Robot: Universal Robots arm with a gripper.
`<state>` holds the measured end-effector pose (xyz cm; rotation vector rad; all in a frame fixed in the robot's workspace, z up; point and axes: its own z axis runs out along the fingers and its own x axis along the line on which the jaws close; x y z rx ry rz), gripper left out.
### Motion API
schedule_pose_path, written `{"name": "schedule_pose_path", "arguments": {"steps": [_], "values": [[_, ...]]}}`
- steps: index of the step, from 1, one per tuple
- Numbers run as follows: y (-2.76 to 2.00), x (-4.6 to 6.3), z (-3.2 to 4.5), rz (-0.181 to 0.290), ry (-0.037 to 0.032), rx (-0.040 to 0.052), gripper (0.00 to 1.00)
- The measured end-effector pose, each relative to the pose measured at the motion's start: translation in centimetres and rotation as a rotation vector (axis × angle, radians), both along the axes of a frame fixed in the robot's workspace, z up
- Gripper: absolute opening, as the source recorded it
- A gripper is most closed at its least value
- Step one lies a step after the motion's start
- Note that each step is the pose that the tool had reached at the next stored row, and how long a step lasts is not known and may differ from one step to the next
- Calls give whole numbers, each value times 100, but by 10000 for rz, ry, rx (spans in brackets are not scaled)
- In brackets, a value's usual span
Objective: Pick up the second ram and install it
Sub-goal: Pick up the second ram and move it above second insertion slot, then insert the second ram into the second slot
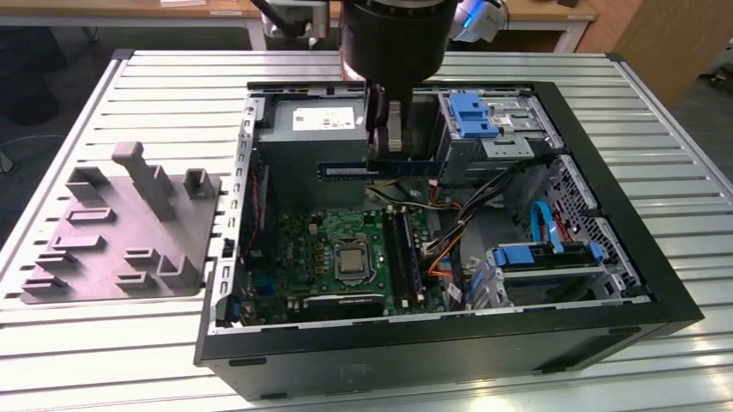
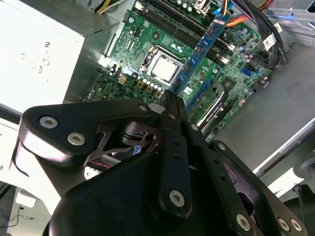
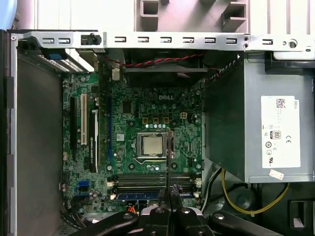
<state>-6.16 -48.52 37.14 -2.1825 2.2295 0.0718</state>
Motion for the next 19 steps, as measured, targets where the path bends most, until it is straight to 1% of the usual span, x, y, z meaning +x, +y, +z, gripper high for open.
{"name": "schedule_pose_path", "arguments": {"steps": [6, 10, 14, 19], "values": [[-1, 0, -95, 0, 0, 7, 11], [-1, 0, -99, 0, 0, 6, 11], [-3, 0, -133, 0, 0, 7, 11], [-3, 0, -137, -1, 0, 8, 11]]}}
